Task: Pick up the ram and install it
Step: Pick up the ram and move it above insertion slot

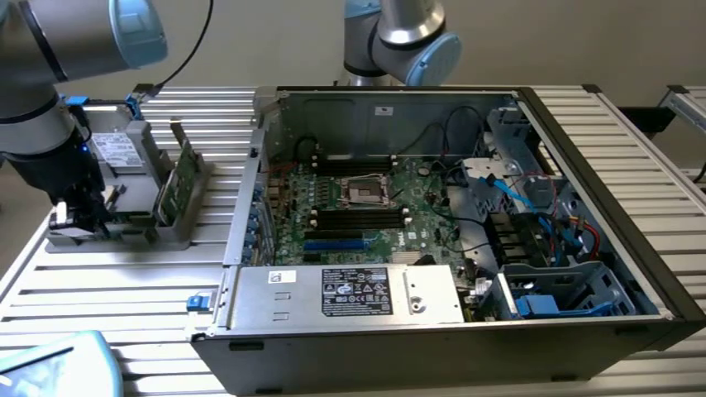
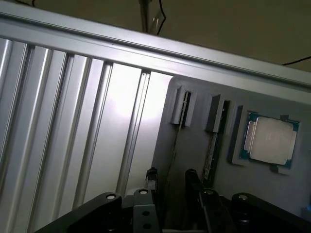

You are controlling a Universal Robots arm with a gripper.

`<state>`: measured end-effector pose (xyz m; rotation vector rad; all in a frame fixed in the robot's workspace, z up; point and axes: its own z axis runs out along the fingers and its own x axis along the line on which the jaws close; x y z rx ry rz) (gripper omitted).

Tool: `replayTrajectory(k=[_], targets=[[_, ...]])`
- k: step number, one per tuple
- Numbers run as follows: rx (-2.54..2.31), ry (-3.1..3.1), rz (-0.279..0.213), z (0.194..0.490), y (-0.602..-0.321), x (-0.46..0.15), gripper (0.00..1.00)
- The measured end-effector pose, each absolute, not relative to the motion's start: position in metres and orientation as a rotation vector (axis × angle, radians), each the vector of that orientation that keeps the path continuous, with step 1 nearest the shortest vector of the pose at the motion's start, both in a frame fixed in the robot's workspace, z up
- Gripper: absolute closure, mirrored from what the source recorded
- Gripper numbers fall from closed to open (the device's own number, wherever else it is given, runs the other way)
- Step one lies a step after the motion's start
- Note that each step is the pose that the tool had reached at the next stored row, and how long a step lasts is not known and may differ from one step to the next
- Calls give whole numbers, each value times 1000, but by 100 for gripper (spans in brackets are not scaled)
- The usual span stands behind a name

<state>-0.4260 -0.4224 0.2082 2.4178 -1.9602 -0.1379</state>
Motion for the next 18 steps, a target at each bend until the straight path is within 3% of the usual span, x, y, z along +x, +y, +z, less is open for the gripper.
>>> replayTrajectory(k=[11, 18], targets=[[2439, -1935, -140, 201, -431, -425, 63], [2414, -2019, -178, 199, -431, -424, 63]])
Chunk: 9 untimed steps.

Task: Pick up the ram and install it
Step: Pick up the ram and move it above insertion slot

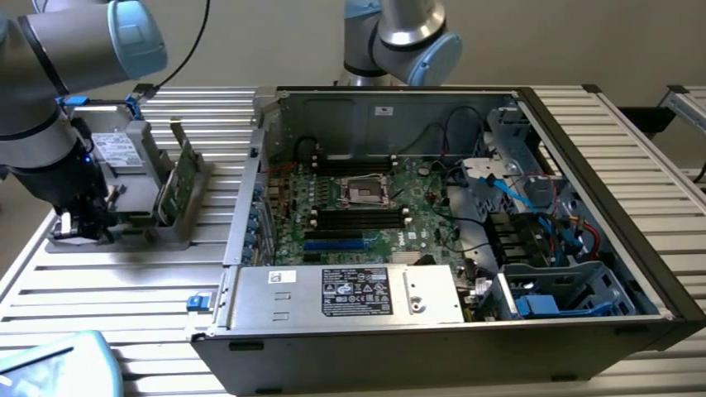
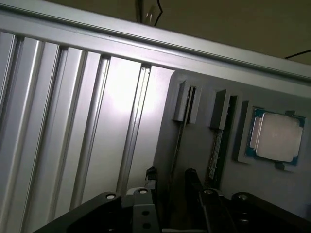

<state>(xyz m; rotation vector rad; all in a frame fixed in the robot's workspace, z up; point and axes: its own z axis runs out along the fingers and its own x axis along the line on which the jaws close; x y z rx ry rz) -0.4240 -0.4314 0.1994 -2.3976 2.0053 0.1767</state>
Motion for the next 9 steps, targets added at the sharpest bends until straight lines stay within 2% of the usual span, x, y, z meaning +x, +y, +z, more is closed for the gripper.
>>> replayTrajectory(k=[9], targets=[[-2256, 2151, 176, 198, -431, -424, 63]])
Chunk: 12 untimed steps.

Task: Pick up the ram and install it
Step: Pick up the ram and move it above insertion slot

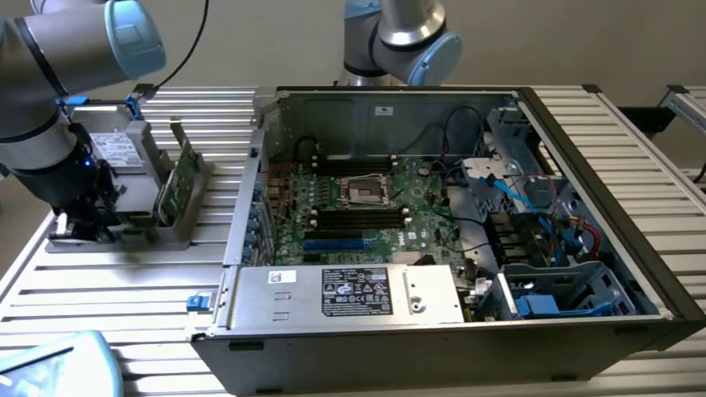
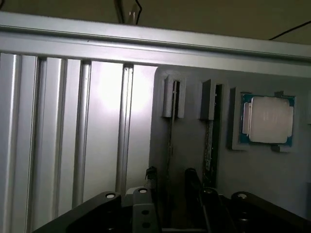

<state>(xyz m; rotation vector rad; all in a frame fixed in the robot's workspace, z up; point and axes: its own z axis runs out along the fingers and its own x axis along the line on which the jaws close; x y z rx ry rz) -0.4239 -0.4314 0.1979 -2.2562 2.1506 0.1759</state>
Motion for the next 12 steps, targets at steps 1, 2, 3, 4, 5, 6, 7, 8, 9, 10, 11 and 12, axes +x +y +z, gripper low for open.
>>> replayTrajectory(k=[1, 2, 3, 4, 5, 6, 7, 8, 9, 10, 11, 12], targets=[[-2254, 2153, 176, 197, -431, -424, 63], [-2254, 2154, 175, 197, -431, -424, 63], [-2254, 2155, 174, 196, -432, -424, 63], [-2254, 2156, 174, 195, -432, -424, 63], [-2254, 2156, 174, 195, -431, -424, 63], [-2254, 2156, 174, 195, -431, -424, 63], [-2254, 2157, 174, 195, -431, -424, 63], [-2254, 2156, 174, 195, -431, -424, 63], [-2253, 2157, 174, 195, -431, -424, 63], [-2253, 2157, 174, 195, -431, -424, 63], [-2253, 2158, 175, 195, -431, -424, 63], [-2253, 2158, 176, 195, -431, -424, 63]])
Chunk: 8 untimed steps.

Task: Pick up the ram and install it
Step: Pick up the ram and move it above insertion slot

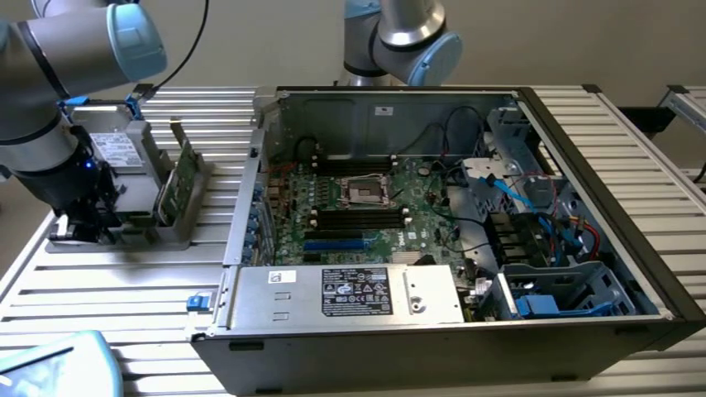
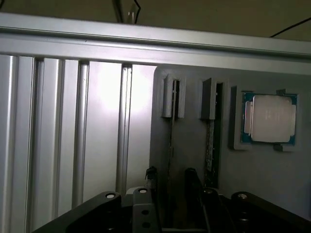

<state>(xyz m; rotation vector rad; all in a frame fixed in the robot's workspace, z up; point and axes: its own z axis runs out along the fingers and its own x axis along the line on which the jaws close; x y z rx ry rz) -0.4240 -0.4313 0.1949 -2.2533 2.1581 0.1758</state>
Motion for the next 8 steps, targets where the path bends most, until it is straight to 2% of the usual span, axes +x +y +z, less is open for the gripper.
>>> replayTrajectory(k=[8], targets=[[-2255, 2162, 179, 193, -431, -424, 63]])
